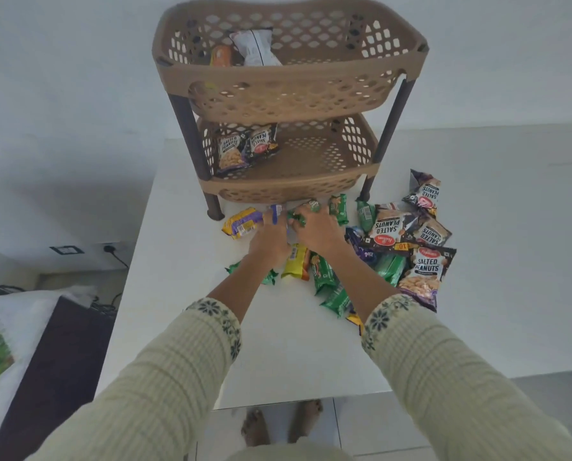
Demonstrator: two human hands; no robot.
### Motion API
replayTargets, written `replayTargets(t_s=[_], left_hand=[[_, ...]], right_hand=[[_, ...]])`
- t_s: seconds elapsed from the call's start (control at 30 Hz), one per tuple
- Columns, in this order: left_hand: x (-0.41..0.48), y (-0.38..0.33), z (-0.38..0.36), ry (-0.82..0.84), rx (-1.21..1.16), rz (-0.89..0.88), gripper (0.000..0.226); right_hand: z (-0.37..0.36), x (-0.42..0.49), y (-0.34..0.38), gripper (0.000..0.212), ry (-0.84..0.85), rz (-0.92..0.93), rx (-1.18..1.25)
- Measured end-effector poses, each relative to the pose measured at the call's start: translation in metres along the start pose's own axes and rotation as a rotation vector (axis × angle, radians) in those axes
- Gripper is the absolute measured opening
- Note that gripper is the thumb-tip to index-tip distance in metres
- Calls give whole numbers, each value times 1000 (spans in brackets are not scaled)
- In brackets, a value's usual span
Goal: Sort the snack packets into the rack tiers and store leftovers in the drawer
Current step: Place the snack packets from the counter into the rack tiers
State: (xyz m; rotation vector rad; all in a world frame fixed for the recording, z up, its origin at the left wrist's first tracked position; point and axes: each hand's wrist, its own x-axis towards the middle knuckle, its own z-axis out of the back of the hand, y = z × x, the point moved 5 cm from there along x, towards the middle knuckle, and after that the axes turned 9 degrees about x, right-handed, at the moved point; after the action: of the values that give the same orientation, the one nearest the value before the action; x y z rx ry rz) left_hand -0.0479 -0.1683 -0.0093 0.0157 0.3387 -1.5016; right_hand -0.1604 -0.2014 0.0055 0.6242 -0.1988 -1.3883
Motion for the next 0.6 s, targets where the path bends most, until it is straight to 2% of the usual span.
replayTargets(t_s=[0.1, 0.23, 0.43, 0.6], left_hand=[[6, -3, -5, 15, 21, 20, 68], [7, -4, -2, -101, -8, 49, 53], [7, -1, -3, -101, -70, 105, 43], [9, 0, -7, -72, -58, 93, 39]], right_hand=[[3, -8, 0, 44, -105, -51, 54], [17, -9, 0, 40, -256, -70, 28], [14, 5, -9, 48, -21, -103, -24], [10, 6, -10, 36, -59, -83, 65]])
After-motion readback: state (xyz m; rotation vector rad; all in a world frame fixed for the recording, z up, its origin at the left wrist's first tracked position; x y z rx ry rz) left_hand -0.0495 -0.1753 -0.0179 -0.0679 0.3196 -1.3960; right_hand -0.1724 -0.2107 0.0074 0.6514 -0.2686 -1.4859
